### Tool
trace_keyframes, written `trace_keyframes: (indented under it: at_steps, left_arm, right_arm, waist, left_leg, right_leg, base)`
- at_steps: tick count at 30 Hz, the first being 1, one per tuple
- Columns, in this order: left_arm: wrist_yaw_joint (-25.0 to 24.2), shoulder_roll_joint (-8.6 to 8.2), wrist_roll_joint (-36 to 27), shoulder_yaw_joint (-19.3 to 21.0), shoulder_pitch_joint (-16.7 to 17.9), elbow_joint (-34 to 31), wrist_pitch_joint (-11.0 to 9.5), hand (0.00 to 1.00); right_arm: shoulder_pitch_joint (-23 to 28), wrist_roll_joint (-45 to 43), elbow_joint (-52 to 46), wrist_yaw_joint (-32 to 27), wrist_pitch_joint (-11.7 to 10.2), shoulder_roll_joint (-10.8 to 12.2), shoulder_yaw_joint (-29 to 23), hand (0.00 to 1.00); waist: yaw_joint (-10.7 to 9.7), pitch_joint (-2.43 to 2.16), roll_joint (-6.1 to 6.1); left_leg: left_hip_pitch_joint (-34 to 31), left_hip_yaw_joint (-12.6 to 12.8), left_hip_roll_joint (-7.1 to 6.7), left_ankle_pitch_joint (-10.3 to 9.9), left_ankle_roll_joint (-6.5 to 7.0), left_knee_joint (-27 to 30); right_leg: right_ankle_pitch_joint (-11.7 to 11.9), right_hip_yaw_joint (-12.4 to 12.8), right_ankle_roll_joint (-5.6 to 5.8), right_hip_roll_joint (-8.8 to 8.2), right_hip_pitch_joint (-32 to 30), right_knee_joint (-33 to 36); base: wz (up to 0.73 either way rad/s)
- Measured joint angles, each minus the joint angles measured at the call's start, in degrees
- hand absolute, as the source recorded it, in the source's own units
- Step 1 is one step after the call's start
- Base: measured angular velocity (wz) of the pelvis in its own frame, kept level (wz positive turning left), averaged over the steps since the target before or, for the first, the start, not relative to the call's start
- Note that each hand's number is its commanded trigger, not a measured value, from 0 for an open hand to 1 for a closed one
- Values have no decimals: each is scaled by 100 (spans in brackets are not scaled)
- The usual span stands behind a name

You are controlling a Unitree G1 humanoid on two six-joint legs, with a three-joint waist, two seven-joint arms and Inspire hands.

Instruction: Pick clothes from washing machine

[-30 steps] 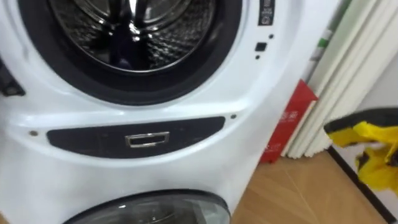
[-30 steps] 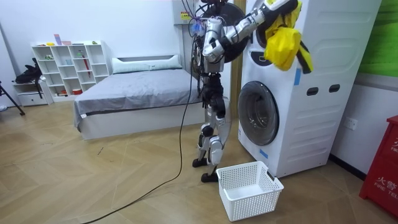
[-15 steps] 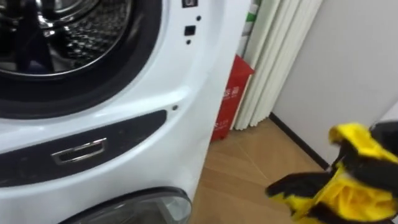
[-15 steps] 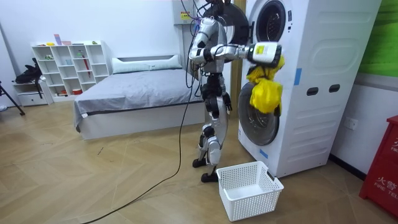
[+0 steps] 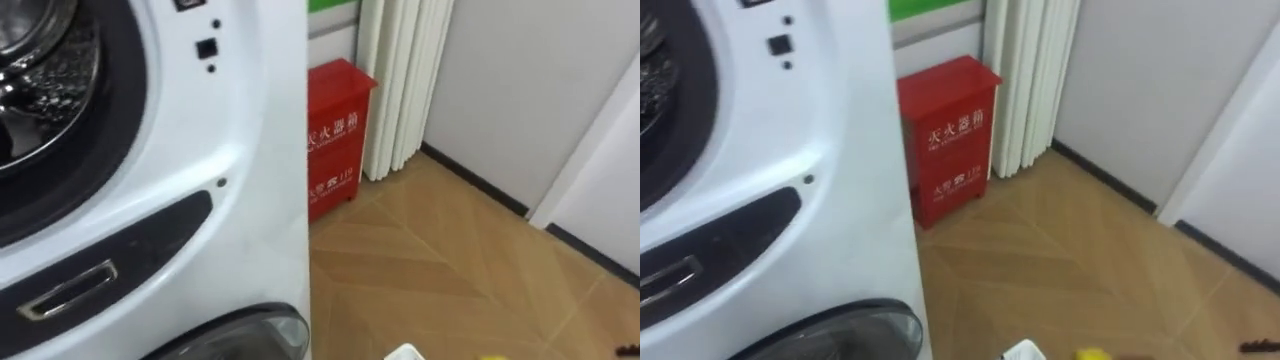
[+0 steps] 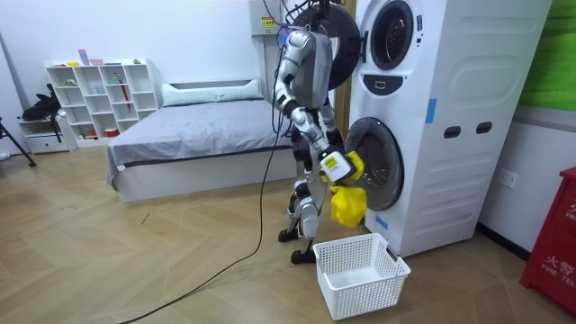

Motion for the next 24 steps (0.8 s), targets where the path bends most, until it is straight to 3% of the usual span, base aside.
trace_keyframes:
  at_steps: [3, 6, 7, 9, 12, 15, 18, 24]
  left_arm:
    - [-34, -8, -170, -235, -44, -8, -21, 0]
    - [-39, -55, -208, -347, -134, -9, -95, 0]
    - [-31, -94, -279, -418, -137, -7, -134, 0]
    - [-31, -142, -447, -523, -180, 7, -208, 0]
    - [-38, -229, -570, -583, -270, 0, -254, 0]
    - [-36, -239, -666, -681, -261, -8, -248, 0]
    - [-19, -257, -695, -774, -281, -10, -254, 0]
    - [-12, -334, -1087, -1003, -277, 49, -367, 0]
  right_arm:
    - [-7, 74, 210, -73, -108, -1, 11, 100]
    - [-92, 118, 523, -138, -267, -8, 9, 100]
    - [-211, 174, 765, -203, -306, -11, 8, 100]
    - [-394, 369, 1165, -310, -386, -8, 8, 100]
    - [-629, 669, 1704, -585, -473, -8, 5, 100]
    - [-692, 816, 1809, -826, -485, -10, -7, 100]
    - [-827, 827, 1901, -1046, -556, -12, -8, 100]
    - [-1142, 1005, 2684, -1241, -843, -67, -9, 100]
  waist:
    - [-135, 36, 146]
    - [-209, 24, 255]
    - [-272, 49, 311]
    - [-282, 26, 402]
    - [-292, 55, 556]
    - [-301, 17, 691]
    - [-320, 39, 755]
    - [-348, 51, 828]
  left_leg:
    - [-106, 0, -1, 1, 1, 12]
    - [-189, -4, -9, 1, 1, 30]
    - [-218, -3, -17, 1, 1, 34]
    - [-309, -3, -37, 2, 3, 39]
    - [-481, -5, -79, 11, 17, 44]
    - [-658, -30, -104, 12, 19, 64]
    - [-788, -159, -145, 17, 27, 117]
    - [-840, -167, -192, 53, 83, 109]
  right_leg:
    - [0, 32, 1, 20, -140, 65]
    - [1, 68, 3, 29, -253, 85]
    - [3, 76, 7, 25, -289, 138]
    - [-1, 129, 16, 33, -444, 196]
    - [-18, 179, 45, 39, -680, 317]
    - [-33, 189, 59, 41, -899, 452]
    - [-69, 198, 73, 35, -1077, 601]
    - [-126, 210, 75, 6, -1181, 720]
  base:
    - [-6]
    - [-7]
    - [-10]
    - [-14]
    - [-11]
    - [-5]
    - [-3]
    - [2]
